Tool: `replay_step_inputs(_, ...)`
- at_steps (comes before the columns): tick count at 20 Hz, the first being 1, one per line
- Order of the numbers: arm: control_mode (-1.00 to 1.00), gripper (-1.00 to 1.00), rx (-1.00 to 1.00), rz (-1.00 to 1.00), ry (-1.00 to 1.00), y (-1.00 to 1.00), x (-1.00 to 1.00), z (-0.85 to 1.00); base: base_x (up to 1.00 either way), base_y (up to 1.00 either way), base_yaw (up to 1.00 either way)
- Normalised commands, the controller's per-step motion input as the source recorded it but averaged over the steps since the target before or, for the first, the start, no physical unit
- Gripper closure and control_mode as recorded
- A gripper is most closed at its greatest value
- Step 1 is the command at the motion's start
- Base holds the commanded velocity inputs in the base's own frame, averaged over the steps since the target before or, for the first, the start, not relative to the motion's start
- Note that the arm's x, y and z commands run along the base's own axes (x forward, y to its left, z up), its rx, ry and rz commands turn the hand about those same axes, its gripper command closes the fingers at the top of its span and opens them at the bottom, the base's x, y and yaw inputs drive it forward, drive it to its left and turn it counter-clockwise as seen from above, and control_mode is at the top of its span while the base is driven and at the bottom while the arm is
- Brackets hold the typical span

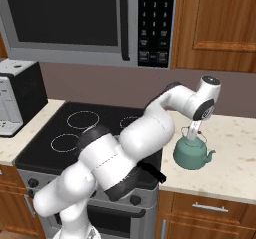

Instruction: Pick the kettle from the counter and place it on a stove burner. Then turn the burner on.

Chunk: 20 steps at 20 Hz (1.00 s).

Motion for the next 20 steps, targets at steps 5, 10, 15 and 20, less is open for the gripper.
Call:
replay_step_inputs(5,-1.0,-1.0,0.0,0.0,0.07,-0.01,0.26,-0.14,0.0,0.0,0.0)
replay_step_inputs(10,-1.0,-1.0,0.0,0.0,0.08,-0.06,0.24,-0.13,0.0,0.0,0.0)
replay_step_inputs(15,-1.0,-1.0,0.0,0.0,0.09,-0.12,0.15,-0.22,0.0,0.0,0.0)
replay_step_inputs(20,-1.0,1.0,0.0,0.01,0.06,-0.13,0.04,-0.31,0.0,0.0,0.0)
